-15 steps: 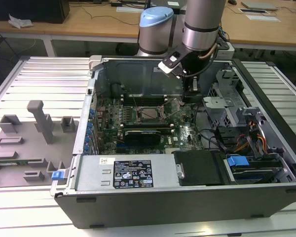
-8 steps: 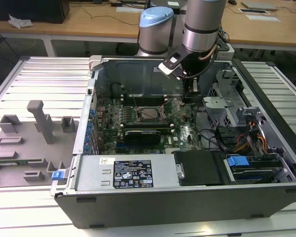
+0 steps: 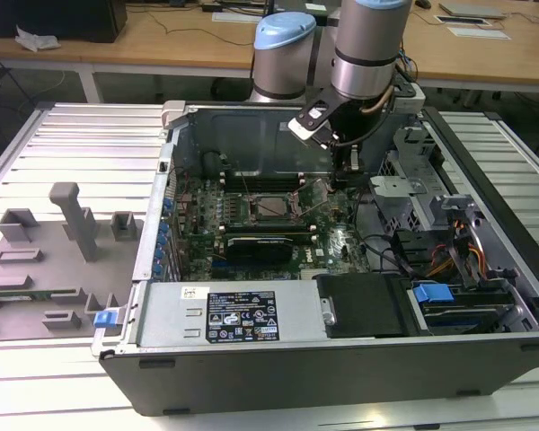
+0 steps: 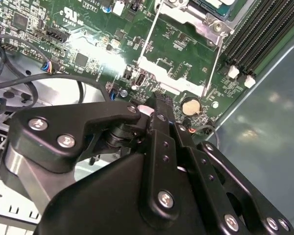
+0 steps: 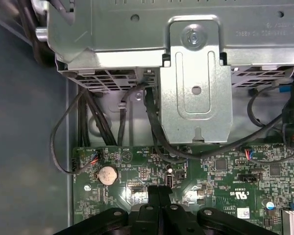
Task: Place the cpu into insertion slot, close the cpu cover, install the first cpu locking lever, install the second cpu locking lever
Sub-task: 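Close the cpu cover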
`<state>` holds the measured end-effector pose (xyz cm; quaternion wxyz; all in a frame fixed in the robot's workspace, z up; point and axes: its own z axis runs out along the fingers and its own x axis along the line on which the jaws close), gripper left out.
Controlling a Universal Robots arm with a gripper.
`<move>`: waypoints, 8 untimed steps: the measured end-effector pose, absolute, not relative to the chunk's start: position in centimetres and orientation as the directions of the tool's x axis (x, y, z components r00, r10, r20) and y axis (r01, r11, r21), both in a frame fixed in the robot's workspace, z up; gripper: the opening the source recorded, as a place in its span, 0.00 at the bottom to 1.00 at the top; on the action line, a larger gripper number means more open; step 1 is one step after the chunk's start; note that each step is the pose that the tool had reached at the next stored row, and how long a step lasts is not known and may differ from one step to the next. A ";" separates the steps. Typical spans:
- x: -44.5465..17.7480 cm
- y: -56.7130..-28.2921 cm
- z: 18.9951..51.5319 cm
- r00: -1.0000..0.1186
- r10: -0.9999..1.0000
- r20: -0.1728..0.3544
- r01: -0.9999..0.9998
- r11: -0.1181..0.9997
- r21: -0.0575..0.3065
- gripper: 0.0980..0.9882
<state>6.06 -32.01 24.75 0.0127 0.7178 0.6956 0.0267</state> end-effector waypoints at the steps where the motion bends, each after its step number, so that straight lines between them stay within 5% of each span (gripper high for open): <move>1: 6.1 -32.0 24.6 0.031 0.999 0.021 0.998 -0.032 0.055 0.01; 8: 6.1 -32.0 24.2 0.031 0.999 0.020 0.999 -0.032 0.039 0.01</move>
